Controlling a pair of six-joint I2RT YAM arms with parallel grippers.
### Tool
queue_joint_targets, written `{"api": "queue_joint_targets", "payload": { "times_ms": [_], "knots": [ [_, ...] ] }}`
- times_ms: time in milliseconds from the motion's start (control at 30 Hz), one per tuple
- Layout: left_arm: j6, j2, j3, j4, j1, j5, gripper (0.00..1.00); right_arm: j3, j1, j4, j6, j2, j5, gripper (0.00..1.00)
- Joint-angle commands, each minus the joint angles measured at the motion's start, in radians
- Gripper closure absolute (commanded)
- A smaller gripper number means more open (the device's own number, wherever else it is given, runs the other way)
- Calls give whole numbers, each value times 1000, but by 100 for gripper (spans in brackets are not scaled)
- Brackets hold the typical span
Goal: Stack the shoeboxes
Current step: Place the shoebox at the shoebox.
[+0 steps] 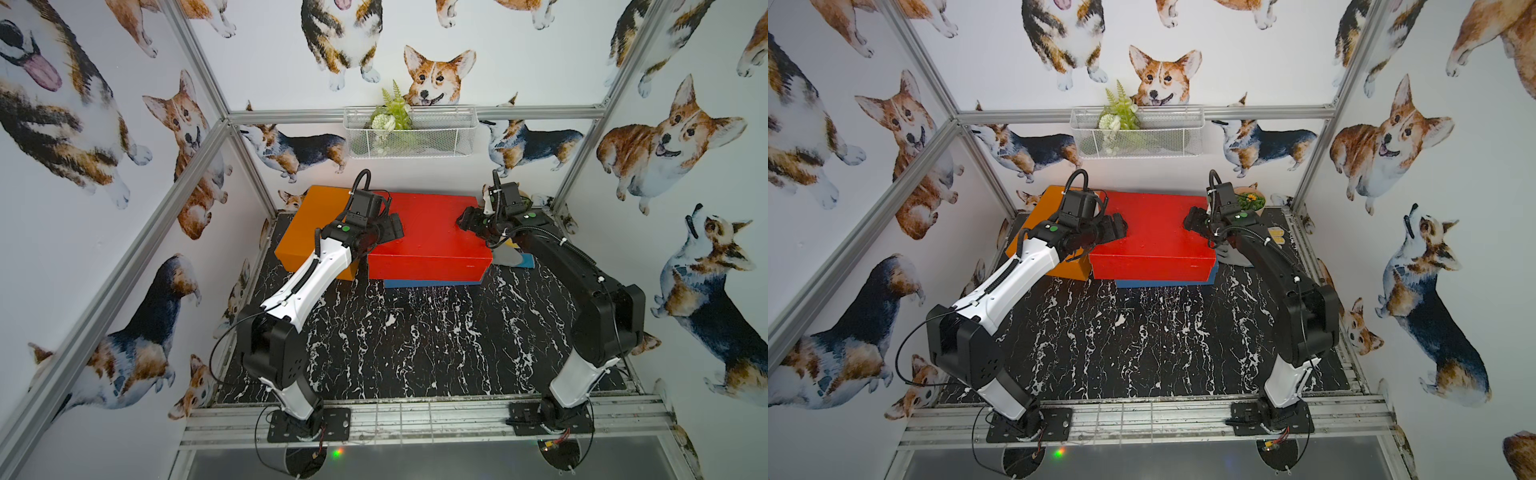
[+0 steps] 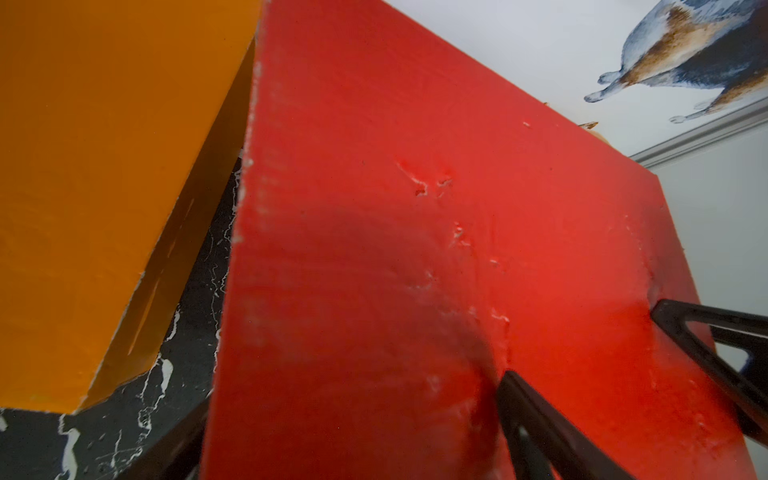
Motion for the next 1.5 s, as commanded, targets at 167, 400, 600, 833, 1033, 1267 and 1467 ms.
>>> {"api": "queue_joint_targets", "payload": {
  "times_ms": [167,400,600,833,1033,1267,1467],
  "knots": [
    [-16,5,-125,195,29,304,8,-75,-49,82,35,25,-234,17],
    [-21,-13,-193,199,69,283,2,-112,-82,78,31,27,-184,13],
    [0,-14,-139,143,101,290,0,-77,-86,33,14,30,-130,12],
    [41,-14,-10,54,136,301,0,45,-93,-47,-14,31,-102,3],
    [55,-14,32,13,162,307,0,105,-99,-99,-42,16,-69,0],
    [64,-112,-42,17,178,302,0,61,-109,-112,-52,-49,-49,0],
    [86,-397,-319,102,177,265,0,-128,-109,-38,-48,-241,-30,0]
  ]
}}
